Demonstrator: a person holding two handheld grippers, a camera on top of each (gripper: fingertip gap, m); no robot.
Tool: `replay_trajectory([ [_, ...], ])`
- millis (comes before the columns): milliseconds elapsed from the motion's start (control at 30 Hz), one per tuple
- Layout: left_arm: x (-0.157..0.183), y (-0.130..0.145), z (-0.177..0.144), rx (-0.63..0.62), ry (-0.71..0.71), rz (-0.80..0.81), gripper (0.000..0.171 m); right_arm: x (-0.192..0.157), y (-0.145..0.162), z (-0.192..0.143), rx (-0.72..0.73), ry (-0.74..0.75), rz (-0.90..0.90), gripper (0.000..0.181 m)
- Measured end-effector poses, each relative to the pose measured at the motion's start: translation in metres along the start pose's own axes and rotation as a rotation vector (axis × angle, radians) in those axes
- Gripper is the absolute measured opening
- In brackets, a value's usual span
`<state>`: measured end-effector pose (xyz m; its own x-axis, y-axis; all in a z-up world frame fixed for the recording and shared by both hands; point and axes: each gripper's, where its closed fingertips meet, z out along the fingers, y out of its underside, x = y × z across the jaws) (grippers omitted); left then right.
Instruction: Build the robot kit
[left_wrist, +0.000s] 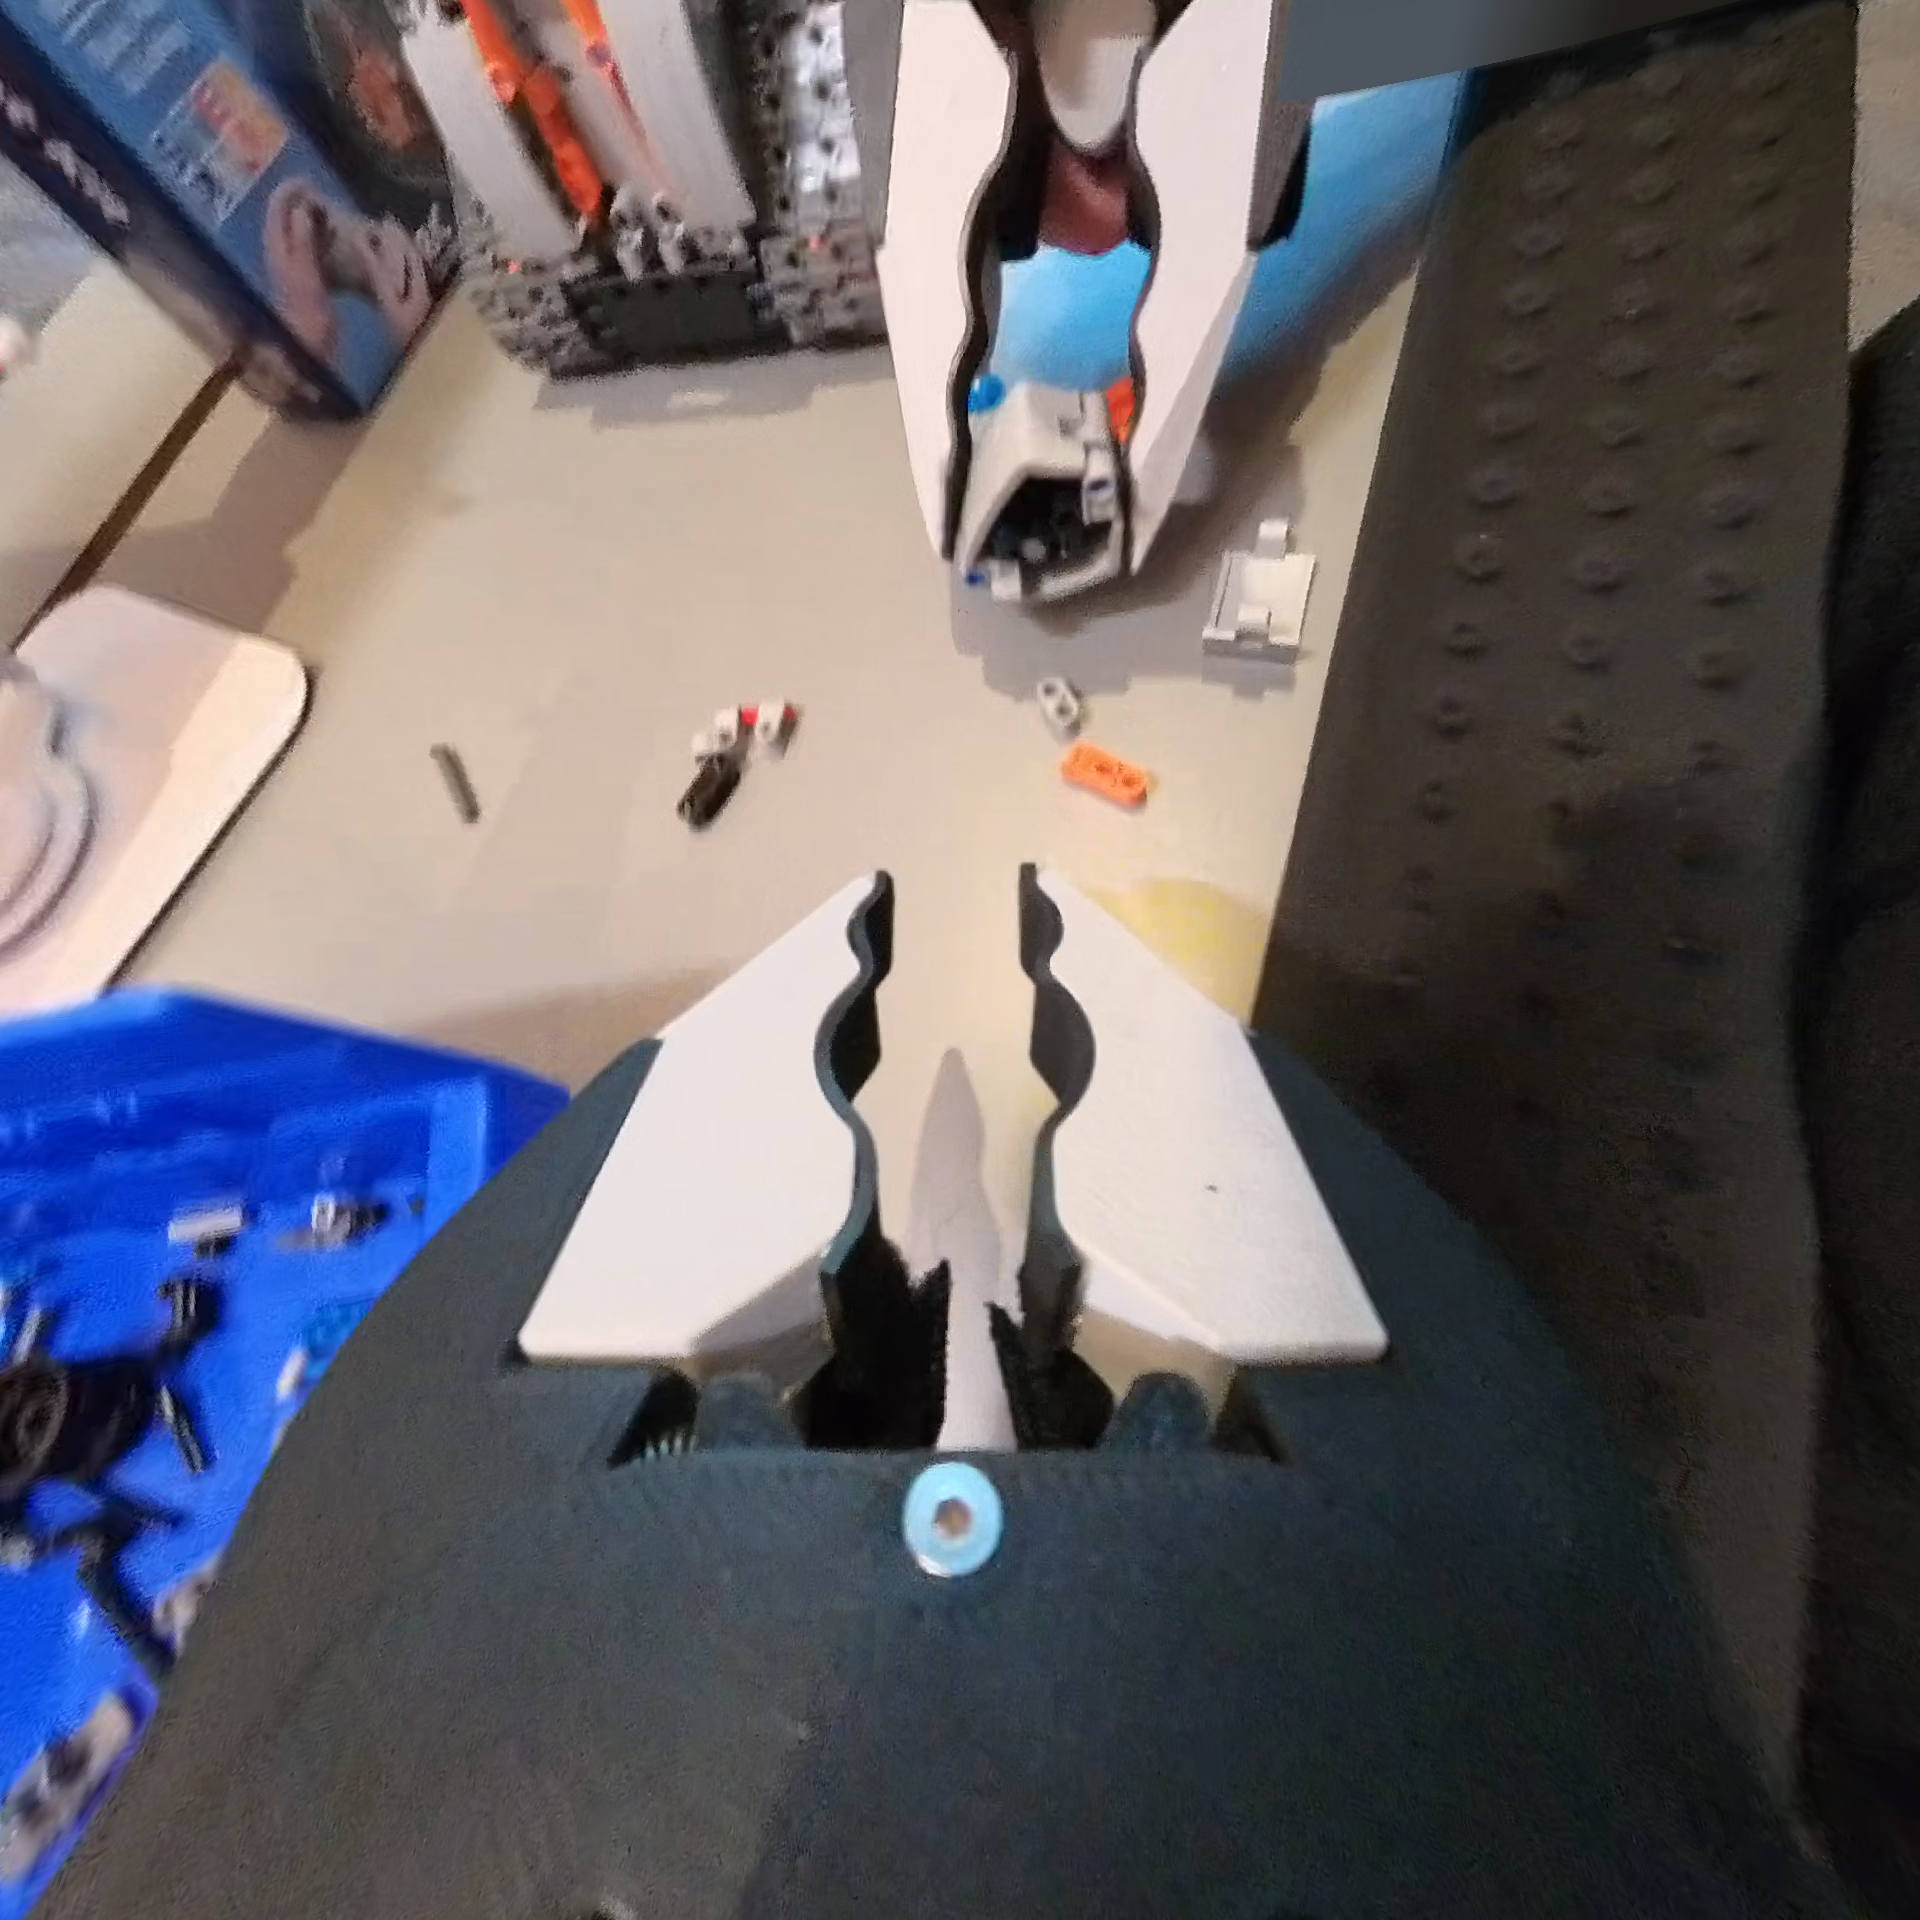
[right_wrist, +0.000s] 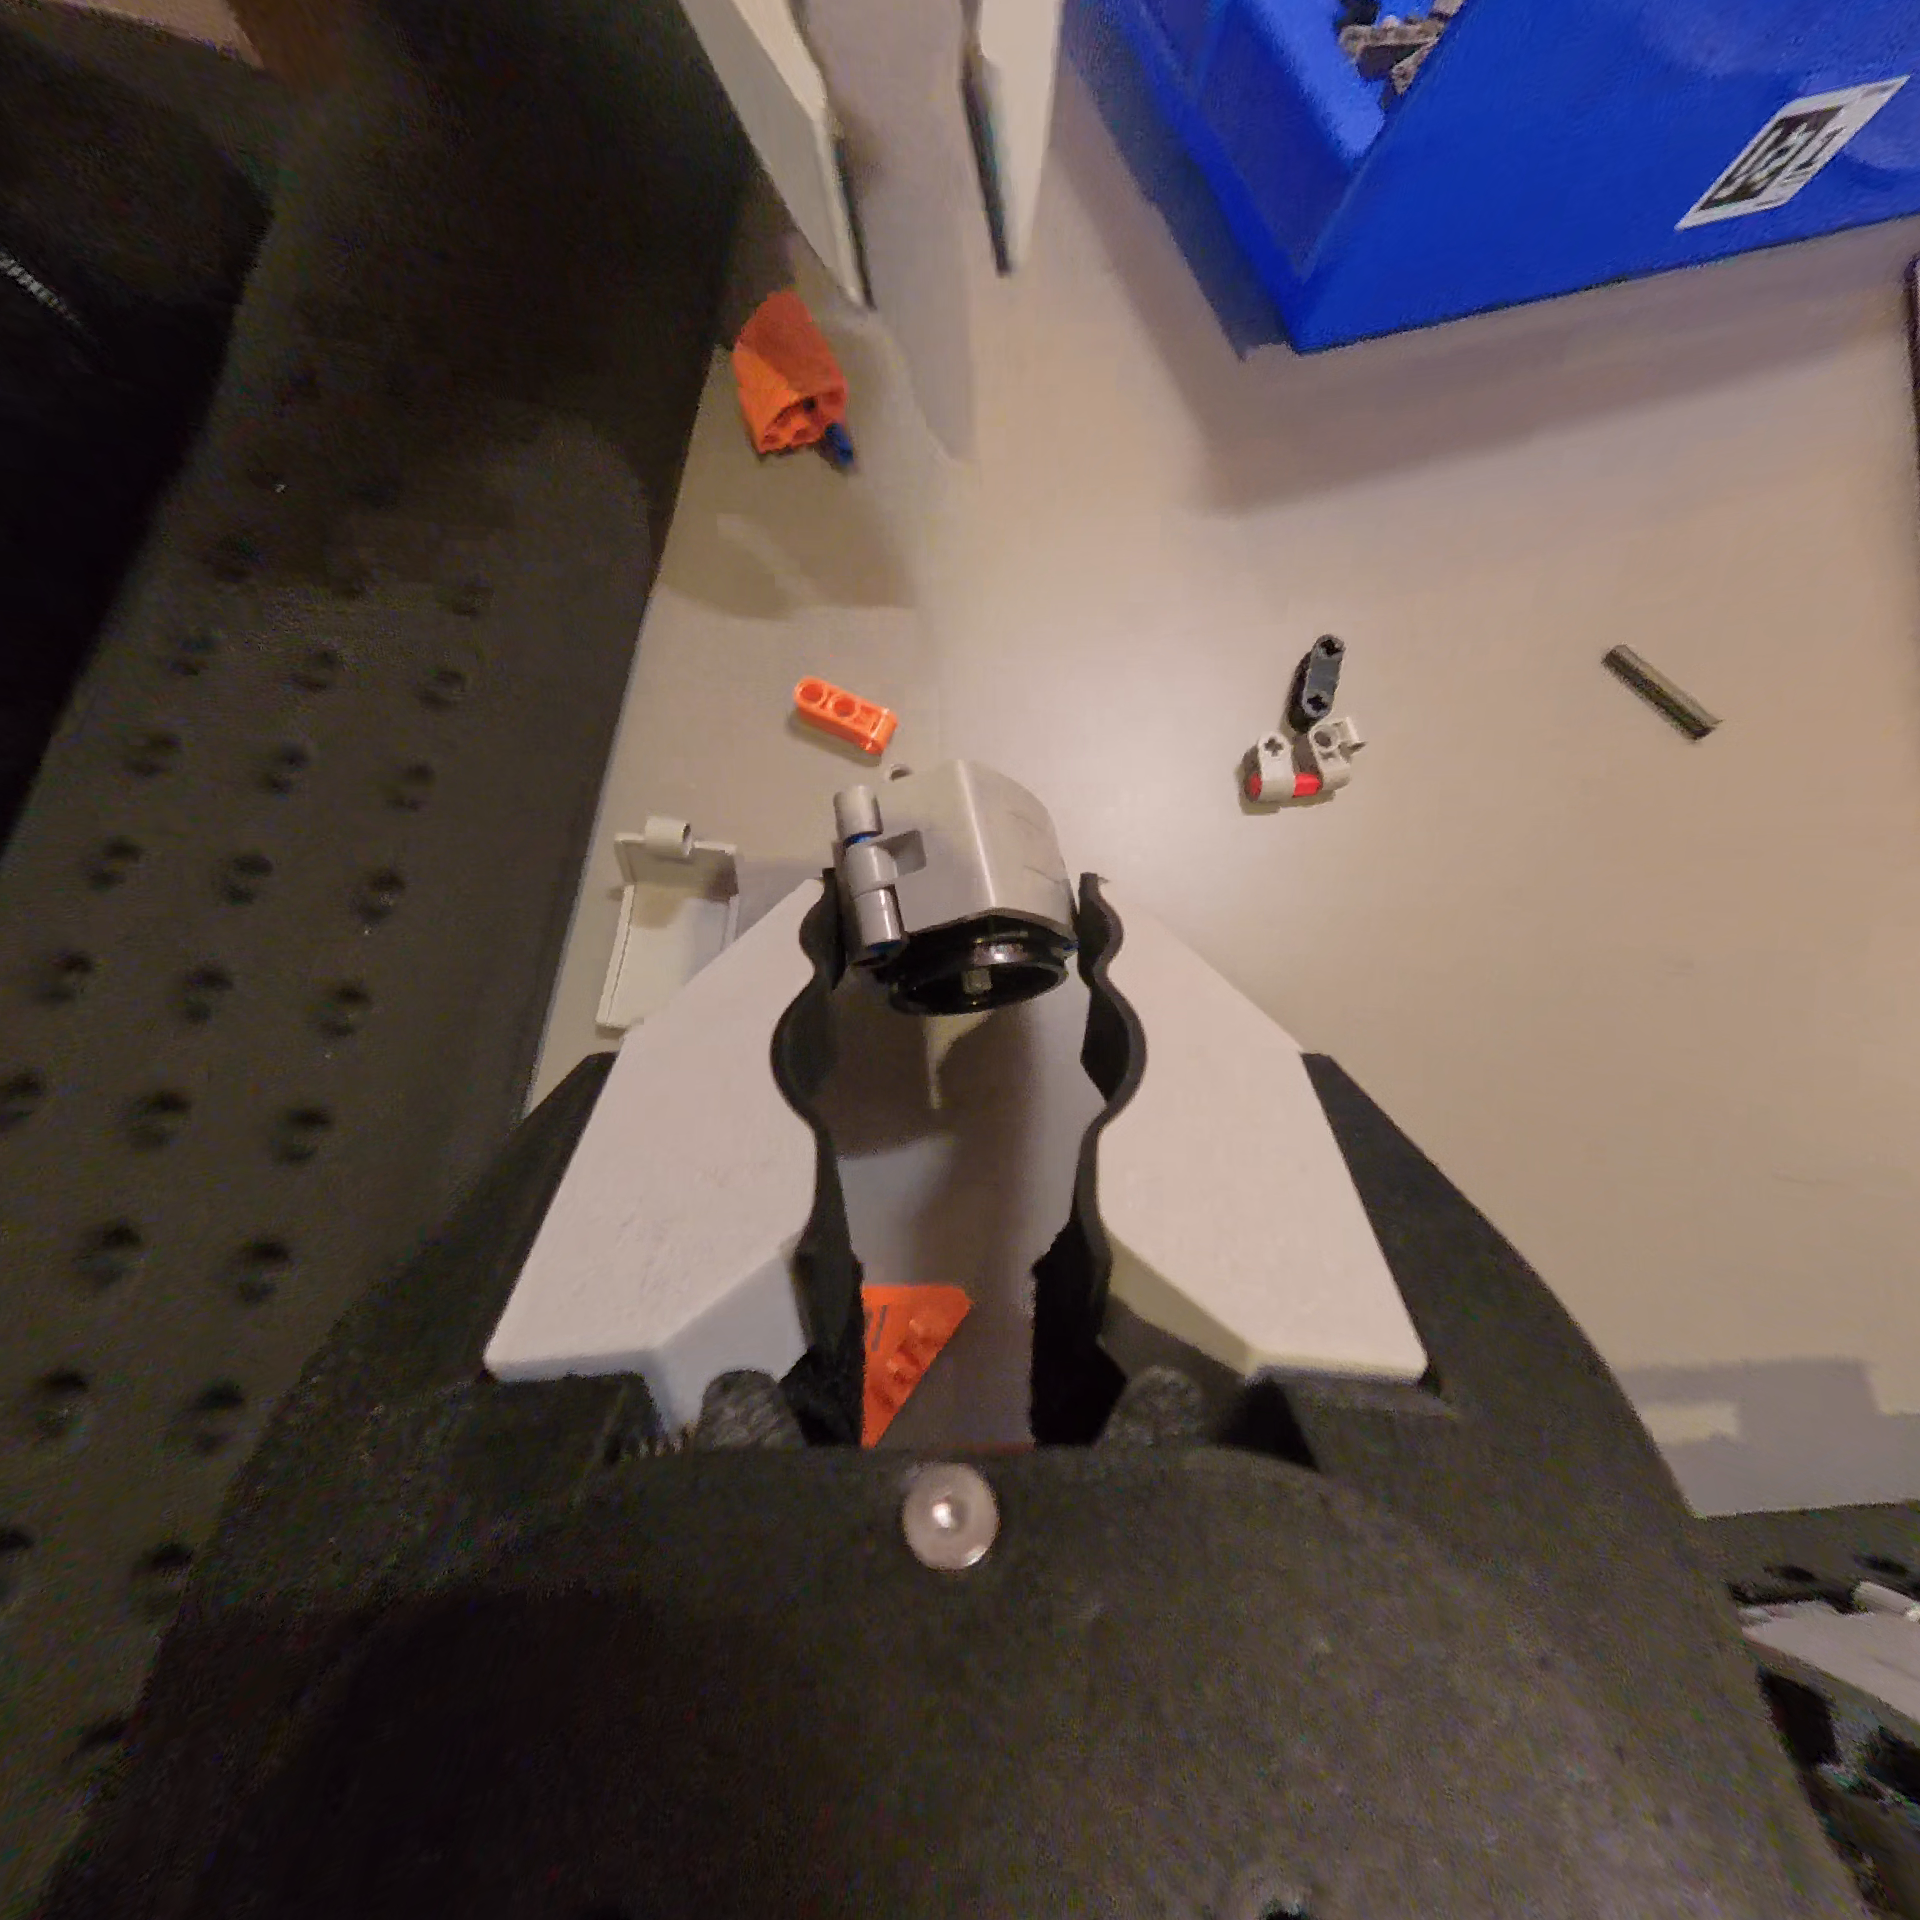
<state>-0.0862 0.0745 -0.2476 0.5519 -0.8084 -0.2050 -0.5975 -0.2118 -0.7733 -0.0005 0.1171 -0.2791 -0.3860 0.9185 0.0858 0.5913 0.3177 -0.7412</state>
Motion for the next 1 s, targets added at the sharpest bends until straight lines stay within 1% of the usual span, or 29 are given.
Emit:
replay_trajectory([
  [67, 0.006, 0.014, -0.012, -0.047, 0.005, -0.032, 0.026, 0.003, -0.009, 0.004, 0.020, 0.008, 0.015, 0.042],
  [133, 0.017, 0.025, -0.015, -0.089, 0.025, -0.057, 0.034, 0.002, -0.020, 0.011, 0.027, 0.001, 0.014, 0.042],
  [233, 0.023, 0.042, -0.010, -0.167, 0.019, -0.060, 0.039, -0.002, -0.028, 0.026, -0.005, -0.031, -0.001, 0.043],
  [333, 0.027, 0.051, -0.002, -0.207, 0.030, -0.080, 0.037, -0.004, -0.028, 0.045, -0.067, -0.056, -0.045, 0.042],
  [367, 0.029, 0.052, -0.001, -0.205, 0.042, -0.098, 0.035, -0.006, -0.029, 0.050, -0.078, -0.075, -0.048, 0.043],
  [433, 0.028, 0.052, -0.001, -0.201, 0.052, -0.124, 0.036, -0.007, -0.031, 0.057, -0.084, -0.105, -0.051, 0.043],
  [500, 0.031, 0.054, 0.000, -0.204, 0.083, -0.150, 0.033, -0.005, -0.030, 0.062, -0.105, -0.128, -0.051, 0.043],
  [567, 0.031, 0.053, 0.000, -0.187, 0.100, -0.163, 0.034, -0.006, -0.029, 0.064, -0.112, -0.167, -0.028, 0.045],
  [633, 0.026, 0.051, -0.003, -0.161, 0.075, -0.155, 0.038, -0.004, -0.029, 0.064, -0.123, -0.165, -0.036, 0.048],
  [733, 0.024, 0.054, -0.005, -0.164, 0.063, -0.171, 0.040, -0.002, -0.032, 0.059, -0.104, -0.148, -0.037, 0.048],
  [833, 0.027, 0.056, -0.005, -0.173, 0.073, -0.191, 0.036, 0.001, -0.034, 0.053, -0.103, -0.119, -0.047, 0.048],
  [967, 0.035, 0.054, -0.001, -0.169, 0.113, -0.220, 0.021, 0.002, -0.039, 0.046, -0.103, -0.088, -0.063, 0.048],
  [1000, 0.035, 0.053, 0.000, -0.168, 0.116, -0.224, 0.021, 0.001, -0.041, 0.044, -0.100, -0.084, -0.064, 0.048],
])
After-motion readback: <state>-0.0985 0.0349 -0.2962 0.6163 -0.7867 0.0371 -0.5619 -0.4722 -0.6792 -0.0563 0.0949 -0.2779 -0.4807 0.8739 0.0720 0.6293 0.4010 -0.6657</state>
